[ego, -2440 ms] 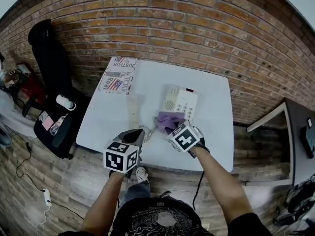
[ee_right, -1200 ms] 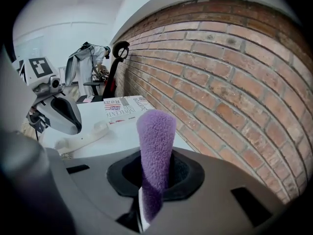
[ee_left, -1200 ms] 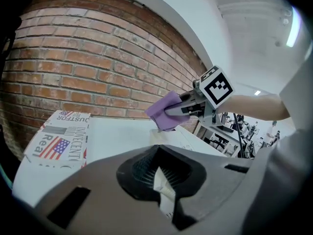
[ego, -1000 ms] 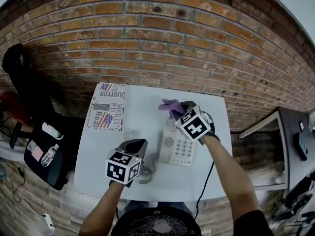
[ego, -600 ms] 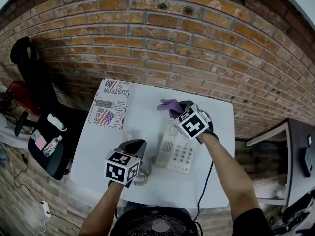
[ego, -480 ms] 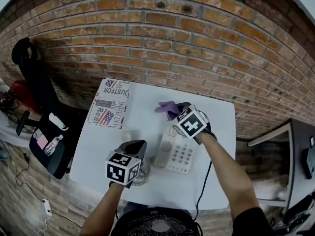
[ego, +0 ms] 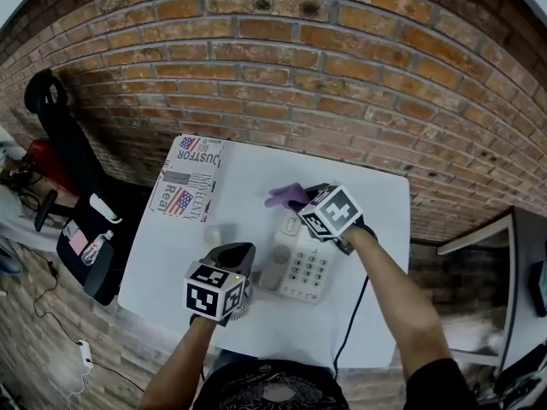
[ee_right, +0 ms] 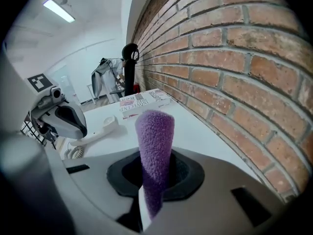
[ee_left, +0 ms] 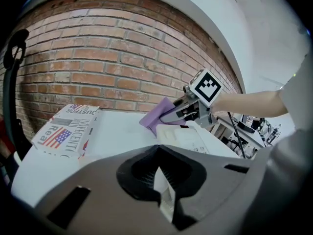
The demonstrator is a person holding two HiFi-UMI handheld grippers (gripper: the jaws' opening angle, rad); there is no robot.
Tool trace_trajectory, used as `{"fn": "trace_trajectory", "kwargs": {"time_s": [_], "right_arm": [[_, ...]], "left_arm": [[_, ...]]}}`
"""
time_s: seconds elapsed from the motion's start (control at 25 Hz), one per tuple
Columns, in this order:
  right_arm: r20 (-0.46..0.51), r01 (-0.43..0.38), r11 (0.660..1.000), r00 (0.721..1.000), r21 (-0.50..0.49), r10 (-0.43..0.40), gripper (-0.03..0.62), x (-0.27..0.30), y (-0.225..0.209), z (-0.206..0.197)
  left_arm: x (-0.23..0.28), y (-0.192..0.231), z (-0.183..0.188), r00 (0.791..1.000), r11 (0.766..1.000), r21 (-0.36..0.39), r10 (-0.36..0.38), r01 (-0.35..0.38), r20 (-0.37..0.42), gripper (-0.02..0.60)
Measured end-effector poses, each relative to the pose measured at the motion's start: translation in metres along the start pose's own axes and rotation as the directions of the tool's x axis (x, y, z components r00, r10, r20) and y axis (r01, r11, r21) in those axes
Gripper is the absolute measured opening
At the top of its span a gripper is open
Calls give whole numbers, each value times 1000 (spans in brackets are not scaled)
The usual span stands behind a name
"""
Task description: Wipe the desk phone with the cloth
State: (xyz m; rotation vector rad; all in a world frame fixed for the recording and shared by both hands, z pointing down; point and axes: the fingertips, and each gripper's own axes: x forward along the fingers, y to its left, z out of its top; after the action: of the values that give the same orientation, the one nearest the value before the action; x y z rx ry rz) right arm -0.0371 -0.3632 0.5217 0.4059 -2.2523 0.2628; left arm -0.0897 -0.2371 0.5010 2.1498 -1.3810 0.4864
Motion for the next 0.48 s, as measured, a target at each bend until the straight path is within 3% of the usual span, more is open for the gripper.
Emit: {"fn": "trace_trajectory", "kwargs": {"time_s": [0.48], "right_arm": [[43, -15, 997, 999, 72, 12, 46, -32, -10, -29]], "left_arm": [[12, -28, 8, 1000, 1000, 26, 0, 0, 10, 6]]}}
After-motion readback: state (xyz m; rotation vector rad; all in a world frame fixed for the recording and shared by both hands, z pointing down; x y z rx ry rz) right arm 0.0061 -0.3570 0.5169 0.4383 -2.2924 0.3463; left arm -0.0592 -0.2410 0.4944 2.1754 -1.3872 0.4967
